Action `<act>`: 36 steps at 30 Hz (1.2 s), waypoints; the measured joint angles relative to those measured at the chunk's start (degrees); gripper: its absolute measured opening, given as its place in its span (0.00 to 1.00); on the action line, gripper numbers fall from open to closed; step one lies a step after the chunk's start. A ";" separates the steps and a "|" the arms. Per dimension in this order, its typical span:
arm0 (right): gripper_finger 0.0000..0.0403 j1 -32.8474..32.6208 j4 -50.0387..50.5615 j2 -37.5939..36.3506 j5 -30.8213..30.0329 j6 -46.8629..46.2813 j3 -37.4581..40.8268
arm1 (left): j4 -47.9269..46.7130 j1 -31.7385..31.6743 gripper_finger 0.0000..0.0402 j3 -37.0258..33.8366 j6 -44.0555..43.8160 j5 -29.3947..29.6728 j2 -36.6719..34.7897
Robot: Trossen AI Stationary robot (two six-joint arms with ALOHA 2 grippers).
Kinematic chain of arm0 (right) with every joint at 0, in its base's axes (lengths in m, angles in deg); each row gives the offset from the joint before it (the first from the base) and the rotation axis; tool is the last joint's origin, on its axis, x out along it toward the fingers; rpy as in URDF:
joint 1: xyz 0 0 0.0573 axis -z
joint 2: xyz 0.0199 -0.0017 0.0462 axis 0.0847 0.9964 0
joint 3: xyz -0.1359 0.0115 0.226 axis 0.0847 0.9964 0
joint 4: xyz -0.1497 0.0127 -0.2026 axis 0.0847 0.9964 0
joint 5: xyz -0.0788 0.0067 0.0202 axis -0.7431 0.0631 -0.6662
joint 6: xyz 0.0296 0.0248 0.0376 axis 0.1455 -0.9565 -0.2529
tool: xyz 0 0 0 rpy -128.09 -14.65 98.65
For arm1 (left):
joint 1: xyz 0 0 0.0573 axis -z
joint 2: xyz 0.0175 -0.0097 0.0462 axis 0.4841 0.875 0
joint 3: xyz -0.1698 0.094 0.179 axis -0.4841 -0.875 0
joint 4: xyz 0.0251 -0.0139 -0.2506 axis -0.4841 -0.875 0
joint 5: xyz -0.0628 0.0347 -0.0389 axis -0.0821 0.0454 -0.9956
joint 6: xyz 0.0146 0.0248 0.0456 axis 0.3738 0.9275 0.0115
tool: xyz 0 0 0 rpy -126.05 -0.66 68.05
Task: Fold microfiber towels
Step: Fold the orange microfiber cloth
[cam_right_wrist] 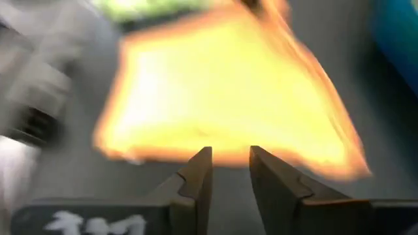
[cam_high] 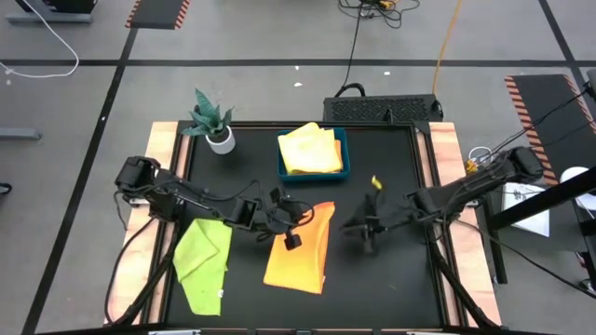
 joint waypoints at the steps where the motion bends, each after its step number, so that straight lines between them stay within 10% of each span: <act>1: 0.25 -1.11 -7.41 0.58 0.06 2.39 1.26 | 0.16 -0.06 0.01 0.00 0.02 0.00 0.00; 14: 0.27 -2.67 -52.42 30.07 0.08 8.16 5.77 | 3.35 -0.07 0.01 0.11 0.80 0.07 0.00; 24: 0.26 0.01 -47.90 39.77 4.46 -0.30 5.56 | 3.59 -0.07 0.01 0.11 1.11 0.07 0.00; 36: 0.24 -3.49 -30.42 22.65 -1.09 0.90 5.78 | 3.64 1.40 0.01 0.11 5.98 0.07 0.00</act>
